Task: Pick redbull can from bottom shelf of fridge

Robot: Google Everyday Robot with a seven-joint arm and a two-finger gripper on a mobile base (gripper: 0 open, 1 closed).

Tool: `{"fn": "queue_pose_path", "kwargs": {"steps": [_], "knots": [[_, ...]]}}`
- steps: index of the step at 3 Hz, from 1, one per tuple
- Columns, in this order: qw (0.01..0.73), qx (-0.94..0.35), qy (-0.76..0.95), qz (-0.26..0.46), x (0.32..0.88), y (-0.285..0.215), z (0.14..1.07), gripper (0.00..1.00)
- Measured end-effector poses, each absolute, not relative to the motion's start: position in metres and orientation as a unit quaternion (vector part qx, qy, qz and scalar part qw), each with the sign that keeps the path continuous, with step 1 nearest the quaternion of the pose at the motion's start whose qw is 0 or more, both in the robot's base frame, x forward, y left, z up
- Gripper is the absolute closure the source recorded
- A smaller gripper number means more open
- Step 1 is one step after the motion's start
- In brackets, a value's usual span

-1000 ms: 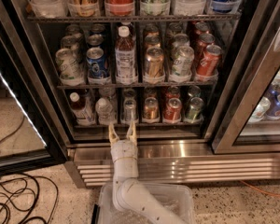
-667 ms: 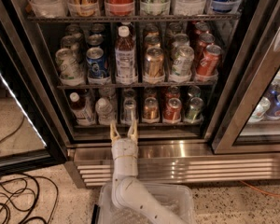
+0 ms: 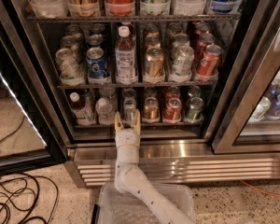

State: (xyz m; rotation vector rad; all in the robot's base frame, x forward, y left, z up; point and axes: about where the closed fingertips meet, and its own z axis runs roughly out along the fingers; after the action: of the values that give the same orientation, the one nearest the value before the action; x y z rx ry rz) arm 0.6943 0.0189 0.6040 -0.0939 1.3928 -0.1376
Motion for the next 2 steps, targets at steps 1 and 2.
{"fn": "queue_pose_path", "kwargs": {"steps": [1,2], "knots": [[0.765,-0.044,0.639,-0.073,0.7027,0.0150,0.6022,0.39],[0.764,-0.044,0.639,-0.082,0.7090,0.0096,0.5990,0.39]]}}
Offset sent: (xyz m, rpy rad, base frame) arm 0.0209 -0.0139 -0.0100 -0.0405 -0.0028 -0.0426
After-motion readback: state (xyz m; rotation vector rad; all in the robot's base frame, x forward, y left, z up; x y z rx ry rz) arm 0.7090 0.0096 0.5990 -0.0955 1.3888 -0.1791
